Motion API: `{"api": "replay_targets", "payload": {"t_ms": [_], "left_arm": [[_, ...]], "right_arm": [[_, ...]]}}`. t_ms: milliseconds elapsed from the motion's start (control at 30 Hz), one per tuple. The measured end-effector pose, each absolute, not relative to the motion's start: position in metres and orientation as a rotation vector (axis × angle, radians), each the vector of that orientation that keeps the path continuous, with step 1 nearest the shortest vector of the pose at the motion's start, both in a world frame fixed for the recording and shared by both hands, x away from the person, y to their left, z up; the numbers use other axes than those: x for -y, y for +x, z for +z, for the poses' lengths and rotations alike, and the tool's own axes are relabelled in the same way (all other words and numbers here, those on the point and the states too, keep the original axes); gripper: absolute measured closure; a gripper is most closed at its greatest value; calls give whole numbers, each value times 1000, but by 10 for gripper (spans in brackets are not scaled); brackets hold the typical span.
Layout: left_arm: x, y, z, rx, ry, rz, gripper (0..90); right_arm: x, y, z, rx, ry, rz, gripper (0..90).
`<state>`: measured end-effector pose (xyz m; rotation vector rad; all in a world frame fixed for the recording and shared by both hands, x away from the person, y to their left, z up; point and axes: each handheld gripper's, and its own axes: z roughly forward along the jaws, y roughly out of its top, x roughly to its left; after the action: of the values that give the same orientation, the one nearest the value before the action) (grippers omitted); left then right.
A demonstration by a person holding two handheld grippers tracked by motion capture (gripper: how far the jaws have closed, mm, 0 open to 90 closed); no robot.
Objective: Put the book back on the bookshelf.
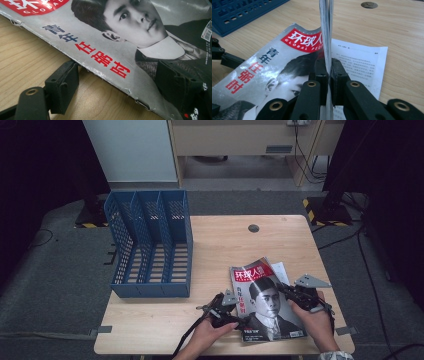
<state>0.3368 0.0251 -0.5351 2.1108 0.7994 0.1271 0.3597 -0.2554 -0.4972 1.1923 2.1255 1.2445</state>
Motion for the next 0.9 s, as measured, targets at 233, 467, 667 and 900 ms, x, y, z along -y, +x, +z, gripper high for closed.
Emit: {"api": "replay_targets", "payload": {"t_ms": [233, 467, 667, 900], "left_arm": [[-25, 336, -535, -799, 2114, 138, 194], [-24, 336, -535, -799, 2120, 150, 205], [-24, 335, -535, -798, 2122, 157, 214], [-25, 336, -535, -797, 2123, 166, 245]], "right_arm": [[255, 361, -502, -2122, 1210, 1169, 644], [265, 366, -514, -2140, 1308, 1008, 369], [273, 367, -523, -2177, 1388, 990, 352], [273, 366, -526, -2195, 1378, 961, 421]]}}
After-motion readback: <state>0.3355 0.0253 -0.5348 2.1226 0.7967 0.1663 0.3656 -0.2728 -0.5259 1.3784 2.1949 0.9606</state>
